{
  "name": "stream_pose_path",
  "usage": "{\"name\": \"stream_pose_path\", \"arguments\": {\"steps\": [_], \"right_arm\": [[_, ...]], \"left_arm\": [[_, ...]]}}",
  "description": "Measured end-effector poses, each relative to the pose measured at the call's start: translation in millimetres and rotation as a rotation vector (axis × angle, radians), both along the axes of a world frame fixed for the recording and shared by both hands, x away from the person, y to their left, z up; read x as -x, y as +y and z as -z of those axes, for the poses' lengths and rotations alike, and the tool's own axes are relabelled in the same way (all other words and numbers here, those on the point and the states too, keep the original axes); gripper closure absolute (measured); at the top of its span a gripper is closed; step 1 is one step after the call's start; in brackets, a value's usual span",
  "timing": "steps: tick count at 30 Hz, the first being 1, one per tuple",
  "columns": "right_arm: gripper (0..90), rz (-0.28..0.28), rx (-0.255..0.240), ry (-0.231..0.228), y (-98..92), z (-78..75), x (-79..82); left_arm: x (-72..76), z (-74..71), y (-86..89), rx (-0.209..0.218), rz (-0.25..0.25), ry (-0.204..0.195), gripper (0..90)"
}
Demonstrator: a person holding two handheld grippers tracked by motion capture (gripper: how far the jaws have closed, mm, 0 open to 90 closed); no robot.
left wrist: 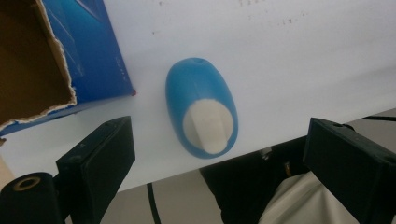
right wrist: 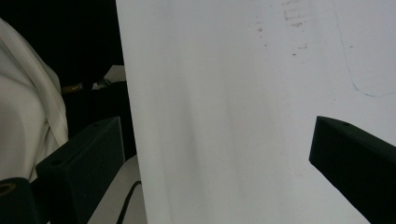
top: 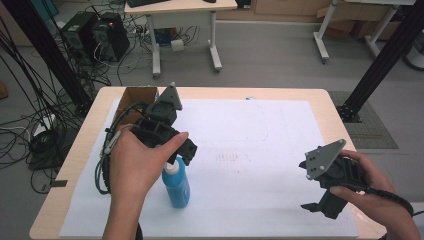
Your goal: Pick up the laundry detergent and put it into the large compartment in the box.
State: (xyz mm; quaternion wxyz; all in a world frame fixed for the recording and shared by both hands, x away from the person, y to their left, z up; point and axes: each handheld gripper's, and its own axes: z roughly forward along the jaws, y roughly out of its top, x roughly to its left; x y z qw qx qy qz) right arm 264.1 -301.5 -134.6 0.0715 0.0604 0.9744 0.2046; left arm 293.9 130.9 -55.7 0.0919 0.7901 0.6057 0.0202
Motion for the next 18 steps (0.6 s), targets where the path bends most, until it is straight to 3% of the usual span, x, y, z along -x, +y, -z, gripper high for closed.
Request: {"name": "stream_pose_path", "arguments": {"steps": [18], "right_arm": [[3.1,0.028,0.009,0.021,-7.0,-3.9,-14.1]], "left_arm": [[4.3,22.1,-9.0,0.006,-0.002,0.016,9.1]]}}
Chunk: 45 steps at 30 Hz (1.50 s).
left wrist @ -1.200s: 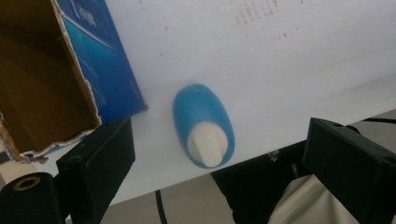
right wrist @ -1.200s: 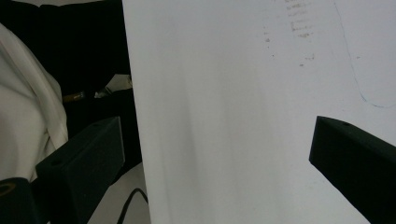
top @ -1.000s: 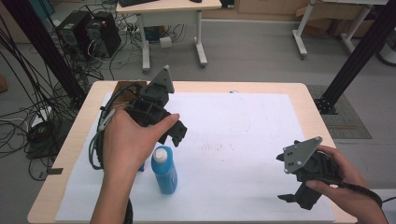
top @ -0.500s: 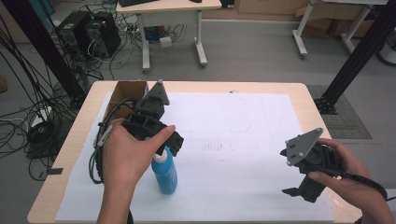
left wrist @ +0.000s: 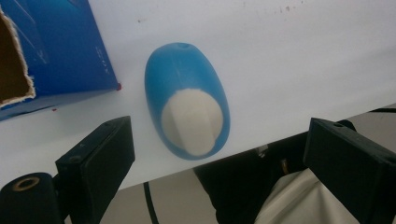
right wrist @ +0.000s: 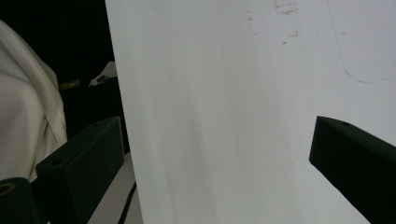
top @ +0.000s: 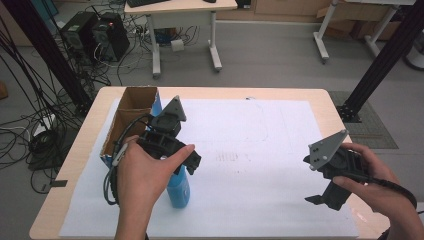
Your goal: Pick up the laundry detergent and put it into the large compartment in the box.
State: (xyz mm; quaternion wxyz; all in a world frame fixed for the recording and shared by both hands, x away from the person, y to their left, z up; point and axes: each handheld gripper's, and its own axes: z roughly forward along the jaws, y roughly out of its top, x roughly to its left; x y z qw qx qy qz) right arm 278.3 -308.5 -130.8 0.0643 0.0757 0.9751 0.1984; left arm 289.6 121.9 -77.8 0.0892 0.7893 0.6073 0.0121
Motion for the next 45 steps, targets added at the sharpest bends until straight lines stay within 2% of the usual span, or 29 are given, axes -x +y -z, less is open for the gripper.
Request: {"name": "stream_pose_path", "arguments": {"steps": [3,8,18,33,39,45], "right_arm": [[3.1,0.000,0.000,0.002,-0.4,0.3,-1.3],[3.1,-0.002,-0.006,0.002,-2.5,1.0,-1.9],[3.1,0.003,-0.006,0.009,-5.3,3.7,-4.5],[3.2,0.009,-0.001,0.012,-4.1,4.8,-6.3],[3.1,0.014,-0.006,0.010,-5.7,6.0,-7.1],[3.1,0.017,-0.007,0.008,-6.0,6.0,-8.1]], "left_arm": [[-1.8,5.0,-1.1,0.000,-0.002,0.010,9.1],[-4.3,15.6,-7.3,-0.037,-0.036,0.016,9.1],[-13.6,35.6,-7.0,-0.041,-0.048,0.044,9.1],[-22.5,50.0,-5.2,-0.053,-0.072,0.068,11.8],[-25.8,55.7,-5.8,-0.058,-0.081,0.079,17.7],[-25.1,57.0,-5.5,-0.059,-0.086,0.075,33.7]]}}
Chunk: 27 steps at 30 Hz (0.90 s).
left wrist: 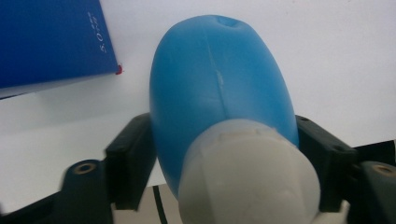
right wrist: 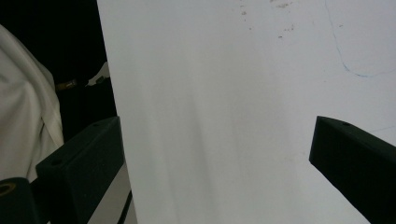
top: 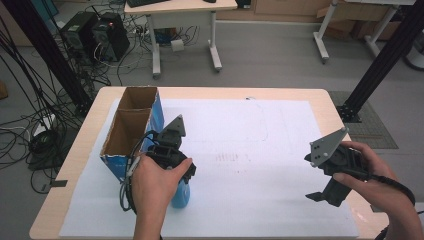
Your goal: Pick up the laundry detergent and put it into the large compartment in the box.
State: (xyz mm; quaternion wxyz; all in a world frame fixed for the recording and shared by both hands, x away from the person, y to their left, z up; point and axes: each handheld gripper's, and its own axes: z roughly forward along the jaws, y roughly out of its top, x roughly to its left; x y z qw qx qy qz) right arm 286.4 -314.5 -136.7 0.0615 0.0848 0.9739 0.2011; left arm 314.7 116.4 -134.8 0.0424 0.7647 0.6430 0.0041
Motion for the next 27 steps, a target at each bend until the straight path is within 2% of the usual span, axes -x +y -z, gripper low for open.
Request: {"name": "stream_pose_path", "arguments": {"steps": [18,24,27], "right_arm": [[3.2,0.009,0.005,0.002,-3.1,0.8,-0.9],[3.1,0.020,0.008,-0.001,-6.8,-1.0,-0.8],[3.2,0.023,0.007,-0.003,-7.6,-2.3,-1.4]], "left_arm": [[4.9,-2.7,3.2,0.009,-0.001,-0.029,36.9],[11.0,-24.9,1.5,0.006,0.013,-0.058,36.9],[14.3,-43.6,3.6,0.015,0.025,-0.070,37.0]]}}
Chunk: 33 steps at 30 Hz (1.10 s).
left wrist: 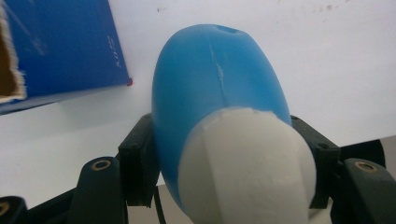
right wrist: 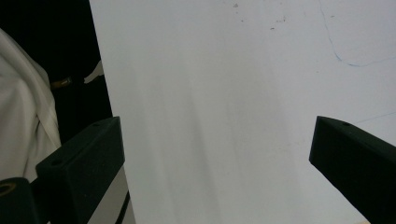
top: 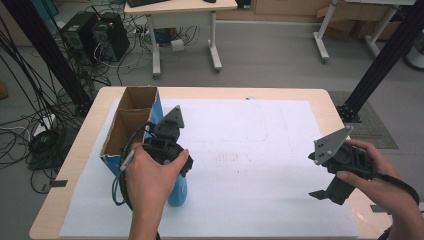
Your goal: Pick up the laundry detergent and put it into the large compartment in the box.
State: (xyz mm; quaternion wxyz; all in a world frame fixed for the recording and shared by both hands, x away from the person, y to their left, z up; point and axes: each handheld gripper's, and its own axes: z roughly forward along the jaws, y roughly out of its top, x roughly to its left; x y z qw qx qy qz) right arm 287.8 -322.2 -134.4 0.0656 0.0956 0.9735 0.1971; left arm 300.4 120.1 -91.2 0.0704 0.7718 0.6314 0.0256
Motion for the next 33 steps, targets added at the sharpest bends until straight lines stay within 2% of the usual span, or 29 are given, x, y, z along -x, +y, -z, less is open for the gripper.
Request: {"name": "stream_pose_path", "arguments": {"steps": [8,11,16,21,25,33], "right_arm": [[3.2,0.001,-0.006,-0.008,-1.7,-2.5,-0.8],[3.2,0.012,-0.008,-0.010,-4.0,-3.3,-1.2],[3.1,0.016,-0.006,-0.012,-5.1,-4.9,-2.9],[3.2,0.019,-0.007,-0.007,-4.8,-5.5,-5.4],[3.1,0.018,-0.005,-0.006,-3.7,-6.6,-7.8],[3.1,0.030,0.007,-0.004,-1.0,-9.3,-14.1]], "left_arm": [[2.0,-55.5,10.0,0.026,0.040,-0.026,37.0],[2.6,-78.0,10.2,0.017,0.049,-0.040,37.0],[5.9,-115.5,12.7,0.008,0.032,-0.081,37.0],[1.7,-148.5,25.4,0.021,0.029,-0.101,37.0],[-1.5,-167.5,37.1,0.035,0.008,-0.125,37.0],[-14.9,-189.7,56.7,0.012,-0.041,-0.143,37.1]]}}
